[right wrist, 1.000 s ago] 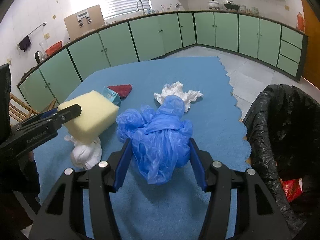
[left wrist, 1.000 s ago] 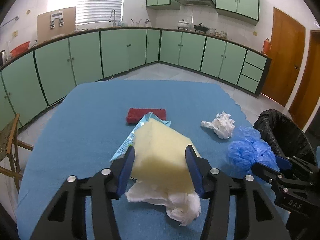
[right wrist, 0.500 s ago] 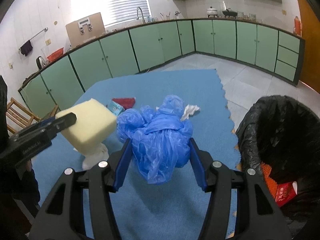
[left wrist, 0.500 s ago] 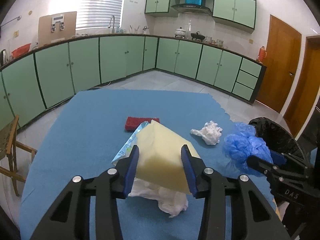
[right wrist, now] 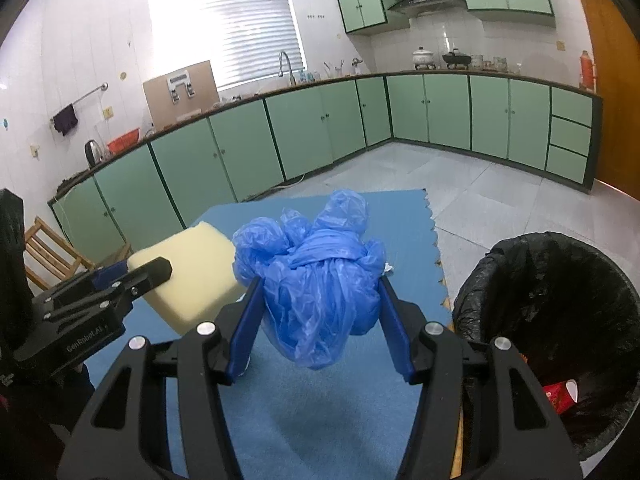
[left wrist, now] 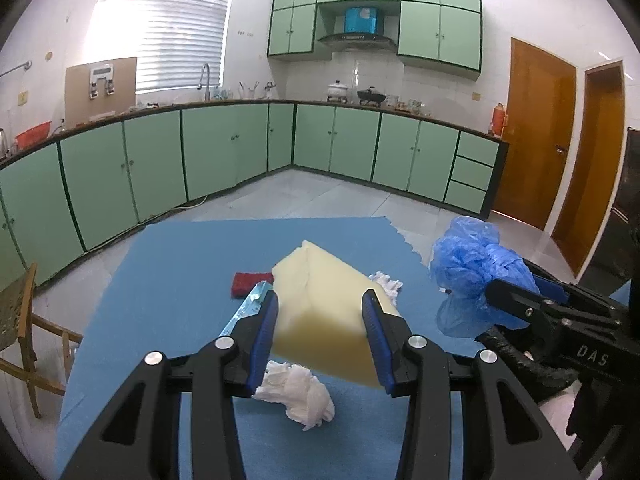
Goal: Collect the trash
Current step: 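Carry the sponge and blue bag over the bin and open both tools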
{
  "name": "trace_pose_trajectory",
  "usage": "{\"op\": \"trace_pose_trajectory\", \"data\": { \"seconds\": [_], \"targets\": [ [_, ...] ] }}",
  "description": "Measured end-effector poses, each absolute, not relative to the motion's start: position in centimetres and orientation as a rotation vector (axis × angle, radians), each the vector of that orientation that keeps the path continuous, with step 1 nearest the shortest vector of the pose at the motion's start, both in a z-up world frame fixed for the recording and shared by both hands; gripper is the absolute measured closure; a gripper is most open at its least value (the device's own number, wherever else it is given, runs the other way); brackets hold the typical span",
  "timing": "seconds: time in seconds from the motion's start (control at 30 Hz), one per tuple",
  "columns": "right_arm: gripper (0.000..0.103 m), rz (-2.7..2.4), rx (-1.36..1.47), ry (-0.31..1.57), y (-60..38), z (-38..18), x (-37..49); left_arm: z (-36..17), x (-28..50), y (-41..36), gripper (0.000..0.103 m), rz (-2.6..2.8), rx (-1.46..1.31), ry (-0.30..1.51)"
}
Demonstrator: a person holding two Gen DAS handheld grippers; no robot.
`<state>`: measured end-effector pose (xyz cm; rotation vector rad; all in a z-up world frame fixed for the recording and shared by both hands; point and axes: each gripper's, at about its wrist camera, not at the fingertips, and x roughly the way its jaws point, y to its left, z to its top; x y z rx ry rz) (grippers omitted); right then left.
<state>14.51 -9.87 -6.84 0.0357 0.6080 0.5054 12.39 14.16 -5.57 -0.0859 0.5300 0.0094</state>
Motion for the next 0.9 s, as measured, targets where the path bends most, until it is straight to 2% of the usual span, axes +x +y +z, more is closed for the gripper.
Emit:
{"op": "trace_pose_trajectory", "data": {
  "seconds": [0.53, 0.9],
  "targets": [
    [0.049, 0.442, 0.072, 0.539, -14.9, -4.0, 11.1, -3.4, 10.8, 10.9, 0.060, -0.069, -0.053, 0.472],
    [0.049, 0.332, 0.102, 0.489, -21.9, -2.7, 10.4, -2.2, 11.9, 5.0, 0.060, -0.182, -0.018, 0.447]
  ]
}}
